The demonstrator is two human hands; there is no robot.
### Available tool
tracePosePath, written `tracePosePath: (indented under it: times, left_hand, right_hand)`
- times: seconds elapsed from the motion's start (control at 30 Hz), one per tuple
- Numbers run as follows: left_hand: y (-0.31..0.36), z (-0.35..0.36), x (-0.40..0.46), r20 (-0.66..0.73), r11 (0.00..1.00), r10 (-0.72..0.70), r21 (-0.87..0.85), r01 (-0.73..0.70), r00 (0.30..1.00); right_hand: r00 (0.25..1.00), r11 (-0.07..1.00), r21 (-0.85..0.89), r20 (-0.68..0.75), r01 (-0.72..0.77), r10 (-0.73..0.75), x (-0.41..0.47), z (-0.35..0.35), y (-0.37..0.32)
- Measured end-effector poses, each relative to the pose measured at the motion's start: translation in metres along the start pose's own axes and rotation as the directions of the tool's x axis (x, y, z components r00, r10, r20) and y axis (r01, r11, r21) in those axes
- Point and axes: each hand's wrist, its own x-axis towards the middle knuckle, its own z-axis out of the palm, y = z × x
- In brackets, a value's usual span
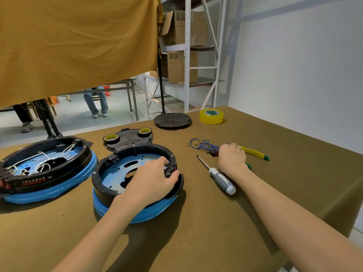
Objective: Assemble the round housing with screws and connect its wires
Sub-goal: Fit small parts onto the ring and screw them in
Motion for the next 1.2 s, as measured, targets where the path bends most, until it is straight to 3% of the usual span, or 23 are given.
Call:
tracePosePath:
  times: [0.17,0.3,0.33,0.4,0.5,0.57,0.63,0.9,1.03,1.13,1.2]
  left_hand:
    - [-0.003,-0.018,-0.002,0.249,0.999,-0.009,-0.029,0.017,0.968]
    - [-0.008,-0.038,-0.003,0.408,1.000,-0.015,0.013,0.011,0.913]
    - [-0.009,-0.042,-0.003,0.441,1.000,-0.016,0.030,0.003,0.897]
    - [-0.012,-0.051,-0.006,0.494,0.996,-0.035,0.089,-0.011,0.869]
    - [-0.014,-0.060,-0.015,0.528,0.990,-0.064,0.138,-0.011,0.847]
    - [-0.015,-0.060,-0.020,0.507,0.990,-0.052,0.136,-0.020,0.860]
    - [-0.017,-0.056,-0.024,0.462,0.994,-0.017,0.105,-0.036,0.886]
    - [-0.025,-0.040,-0.027,0.279,0.999,0.043,-0.023,-0.038,0.959]
    - [-0.027,-0.035,-0.023,0.266,0.998,0.061,-0.037,-0.053,0.962]
    - [-0.030,-0.034,-0.020,0.292,0.996,0.078,-0.071,-0.060,0.953]
    - [-0.030,-0.035,-0.019,0.256,0.981,0.099,-0.185,-0.052,0.962]
  right_hand:
    - [0.999,0.996,0.081,0.049,-0.028,0.025,-0.012,-0.005,0.005]
    - [0.998,0.903,0.429,-0.065,0.035,-0.008,-0.033,-0.027,0.007]
    - [0.994,0.812,0.576,-0.097,0.098,-0.052,-0.038,-0.032,0.006]
    - [0.982,0.495,0.853,-0.099,0.168,-0.164,-0.057,-0.044,-0.002]
    - [0.943,0.000,1.000,0.011,-0.012,-0.332,-0.083,-0.054,-0.021]
    - [0.913,-0.197,0.966,0.077,-0.168,-0.402,-0.093,-0.051,-0.032]
    - [0.887,-0.282,0.932,0.077,-0.226,-0.456,-0.100,-0.044,-0.042]
    - [0.942,-0.256,0.958,0.035,-0.126,-0.332,-0.113,-0.021,-0.056]
    - [0.947,-0.141,0.990,-0.027,-0.019,-0.319,-0.117,-0.014,-0.054]
    - [0.949,-0.001,0.984,-0.174,0.180,-0.262,-0.119,-0.013,-0.051]
    - [0.932,0.062,0.957,-0.258,0.282,-0.256,-0.122,-0.012,-0.050]
